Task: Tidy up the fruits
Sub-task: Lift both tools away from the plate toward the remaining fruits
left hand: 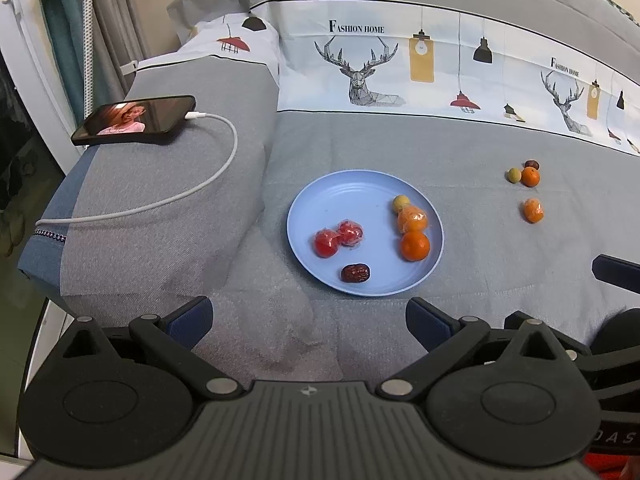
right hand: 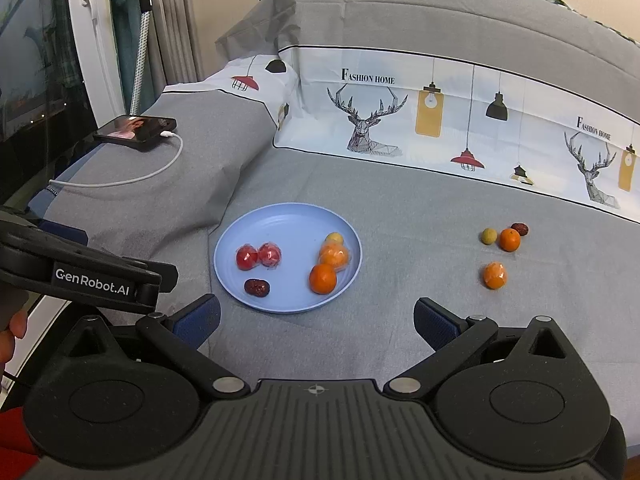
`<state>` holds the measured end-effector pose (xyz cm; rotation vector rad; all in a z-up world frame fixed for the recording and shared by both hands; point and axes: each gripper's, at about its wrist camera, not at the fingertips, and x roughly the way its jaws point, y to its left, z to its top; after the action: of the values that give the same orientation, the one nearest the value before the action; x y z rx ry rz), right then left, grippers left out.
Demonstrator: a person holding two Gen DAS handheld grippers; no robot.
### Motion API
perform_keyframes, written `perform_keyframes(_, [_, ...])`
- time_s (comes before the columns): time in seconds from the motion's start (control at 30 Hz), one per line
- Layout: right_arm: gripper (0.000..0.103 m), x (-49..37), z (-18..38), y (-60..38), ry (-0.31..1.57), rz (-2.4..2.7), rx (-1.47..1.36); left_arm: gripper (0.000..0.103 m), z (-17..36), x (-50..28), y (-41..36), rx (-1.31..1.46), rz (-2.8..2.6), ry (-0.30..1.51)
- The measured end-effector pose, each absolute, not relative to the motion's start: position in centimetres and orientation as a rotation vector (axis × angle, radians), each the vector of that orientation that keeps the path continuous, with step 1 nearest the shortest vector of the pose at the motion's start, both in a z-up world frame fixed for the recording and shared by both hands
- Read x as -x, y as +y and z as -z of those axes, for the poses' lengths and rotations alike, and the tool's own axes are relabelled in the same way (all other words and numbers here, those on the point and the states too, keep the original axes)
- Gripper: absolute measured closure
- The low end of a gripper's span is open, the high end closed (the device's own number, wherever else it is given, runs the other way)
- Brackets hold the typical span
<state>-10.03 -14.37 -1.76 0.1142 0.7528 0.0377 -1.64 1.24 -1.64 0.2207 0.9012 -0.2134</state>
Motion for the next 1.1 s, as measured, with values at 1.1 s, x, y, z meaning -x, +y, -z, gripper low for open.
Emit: perform_keyframes(1.1, [0.001,9.2,3.0,-14.8,0.787,-0.030,-0.151,0.000,3.0,0.3,1.0,-0.234,0.202,0.947])
